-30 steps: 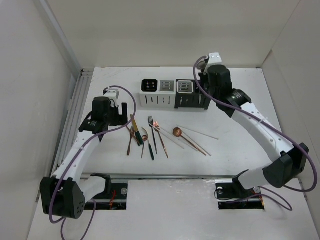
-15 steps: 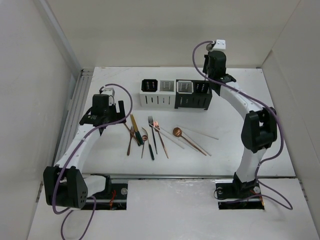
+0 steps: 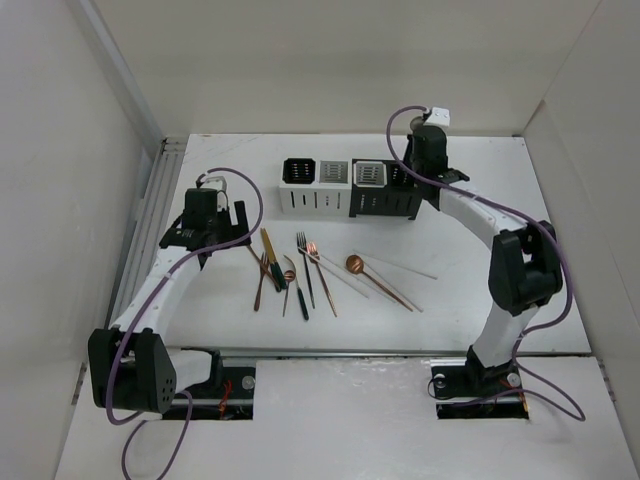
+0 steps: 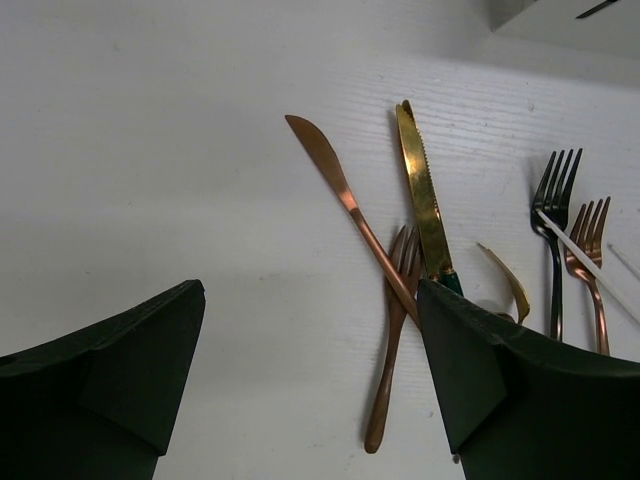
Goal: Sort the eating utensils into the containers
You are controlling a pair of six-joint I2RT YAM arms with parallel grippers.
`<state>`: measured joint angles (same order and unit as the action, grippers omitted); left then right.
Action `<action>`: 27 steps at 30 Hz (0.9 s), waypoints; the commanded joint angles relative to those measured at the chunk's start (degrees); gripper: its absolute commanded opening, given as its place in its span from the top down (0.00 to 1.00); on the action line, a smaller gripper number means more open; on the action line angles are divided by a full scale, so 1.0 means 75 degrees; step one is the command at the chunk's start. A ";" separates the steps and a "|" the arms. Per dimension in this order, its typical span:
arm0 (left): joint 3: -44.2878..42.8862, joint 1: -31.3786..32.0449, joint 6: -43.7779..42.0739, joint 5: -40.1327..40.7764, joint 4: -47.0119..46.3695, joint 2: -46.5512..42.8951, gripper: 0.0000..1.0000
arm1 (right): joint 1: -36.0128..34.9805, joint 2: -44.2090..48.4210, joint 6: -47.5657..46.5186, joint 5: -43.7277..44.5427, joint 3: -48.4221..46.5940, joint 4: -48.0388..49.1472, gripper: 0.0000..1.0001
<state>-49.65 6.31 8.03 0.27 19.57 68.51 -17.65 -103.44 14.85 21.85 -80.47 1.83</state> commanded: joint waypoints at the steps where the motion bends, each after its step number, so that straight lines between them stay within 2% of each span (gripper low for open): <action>1: -0.0130 -0.0020 0.0159 0.0081 -0.0032 -0.0123 0.16 | -0.0271 0.0514 0.0094 -0.0063 0.0181 0.0530 1.00; 2: -0.0061 -0.0020 0.0159 0.0081 -0.0032 -0.0123 0.16 | -0.0272 0.0514 0.0094 -0.0170 0.0333 0.0414 0.96; 3: -0.0060 -0.0020 0.0159 0.0081 -0.0032 -0.0123 0.16 | -0.0272 0.0514 0.0164 -0.0240 0.0334 0.0320 0.79; 6: -0.0060 -0.0020 0.0229 0.0150 -0.0032 -0.0123 0.12 | -0.0342 0.0829 0.0339 -0.0160 0.0405 -0.0147 0.61; 7: -0.0060 -0.0020 0.0230 0.0151 -0.0032 -0.0193 0.12 | -0.0423 0.0958 0.0340 -0.0031 0.0474 -0.0254 0.53; 9: -0.0060 -0.0020 0.0230 0.0151 -0.0032 -0.0193 0.11 | -0.0634 0.1274 0.0340 0.0472 0.0579 -0.0465 0.43; 10: -0.0060 -0.0020 0.0230 0.0151 -0.0032 -0.0193 0.11 | -0.0832 0.1647 0.0038 0.0683 0.0685 -0.0466 0.00; 14: 0.0010 -0.0020 0.0381 0.0221 -0.0102 -0.0345 0.11 | -0.1302 0.2552 -0.1004 0.0347 0.0780 -0.1342 0.00; 16: 0.0010 -0.0020 0.0463 0.0291 -0.0102 -0.0346 0.11 | -0.1572 0.2798 -0.1358 -0.0846 0.0849 -0.2450 0.00; 18: 0.0081 -0.0020 0.0697 0.0396 -0.0102 -0.0428 0.11 | -0.1712 0.2870 -0.1629 -0.1899 0.0850 -0.3367 0.38; 19: 0.0173 -0.0020 0.0780 0.0397 -0.0102 -0.0521 0.11 | -0.1922 0.2777 -0.1629 -0.1975 0.0850 -0.4335 0.65; 20: 0.0174 -0.0020 0.0850 0.0467 -0.0032 -0.0521 0.11 | -0.2040 0.2521 -0.1536 -0.1975 0.0920 -0.4774 0.84; 21: 0.0174 -0.0020 0.0851 0.0467 -0.0032 -0.0603 0.11 | -0.2169 0.2367 -0.1431 -0.1975 0.1001 -0.5092 0.90; 24: 0.0245 0.0050 0.0851 0.0467 -0.0032 -0.0603 0.11 | -0.2661 0.1830 -0.1254 -0.2630 0.1517 -0.5516 0.74; 27: 0.0245 0.0237 0.0851 0.0397 -0.0032 -0.0686 0.11 | -0.3037 0.1314 -0.1136 -0.2807 0.1799 -0.5237 0.70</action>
<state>-48.27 7.01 13.30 2.90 19.62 65.54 -38.00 -90.87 5.85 5.26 -68.71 -31.20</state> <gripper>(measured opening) 0.891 0.296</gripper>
